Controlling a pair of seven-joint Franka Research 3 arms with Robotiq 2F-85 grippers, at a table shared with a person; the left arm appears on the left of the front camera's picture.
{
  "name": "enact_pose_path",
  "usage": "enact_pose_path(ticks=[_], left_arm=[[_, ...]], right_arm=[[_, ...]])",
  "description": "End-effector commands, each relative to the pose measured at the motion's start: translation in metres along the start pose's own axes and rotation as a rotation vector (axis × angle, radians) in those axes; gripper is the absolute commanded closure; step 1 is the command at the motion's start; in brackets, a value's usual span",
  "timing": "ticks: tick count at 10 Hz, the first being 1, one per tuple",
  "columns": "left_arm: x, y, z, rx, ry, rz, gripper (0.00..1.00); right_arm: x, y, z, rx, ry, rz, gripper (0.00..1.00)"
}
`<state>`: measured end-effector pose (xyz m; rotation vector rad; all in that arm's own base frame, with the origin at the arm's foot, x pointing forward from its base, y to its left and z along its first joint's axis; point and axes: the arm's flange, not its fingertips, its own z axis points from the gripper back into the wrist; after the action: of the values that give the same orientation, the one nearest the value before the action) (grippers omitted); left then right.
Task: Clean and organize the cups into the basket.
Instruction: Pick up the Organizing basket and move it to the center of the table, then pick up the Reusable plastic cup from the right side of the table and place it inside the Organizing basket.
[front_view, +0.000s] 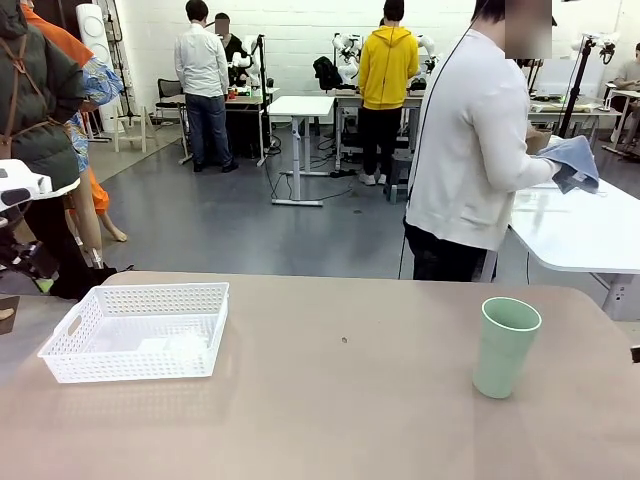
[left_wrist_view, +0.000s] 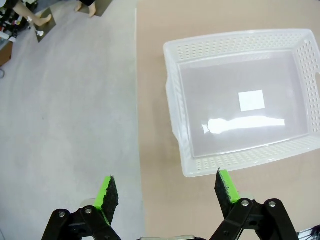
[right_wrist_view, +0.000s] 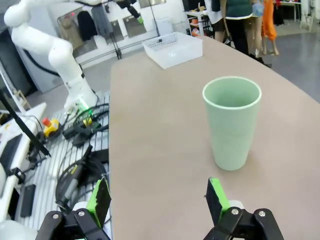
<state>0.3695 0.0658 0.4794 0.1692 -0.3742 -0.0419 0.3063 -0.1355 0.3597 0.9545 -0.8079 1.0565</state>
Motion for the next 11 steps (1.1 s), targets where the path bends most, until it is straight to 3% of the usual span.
enact_pose_path(ticks=[1,6,11], left_arm=[[0.007,-0.019,0.0,-0.001,0.031,-0.011,0.0],[0.008,-0.028,-0.002,0.022,0.033,0.001,0.0],[0.004,-0.027,0.001,0.011,0.022,-0.008,0.0]], right_arm=[[-0.014,-0.03,-0.018,0.011,0.061,0.057,0.0],[-0.03,-0.069,-0.063,0.055,0.137,0.148,0.0],[-0.019,-0.098,-0.08,-0.071,0.063,0.164,0.0]])
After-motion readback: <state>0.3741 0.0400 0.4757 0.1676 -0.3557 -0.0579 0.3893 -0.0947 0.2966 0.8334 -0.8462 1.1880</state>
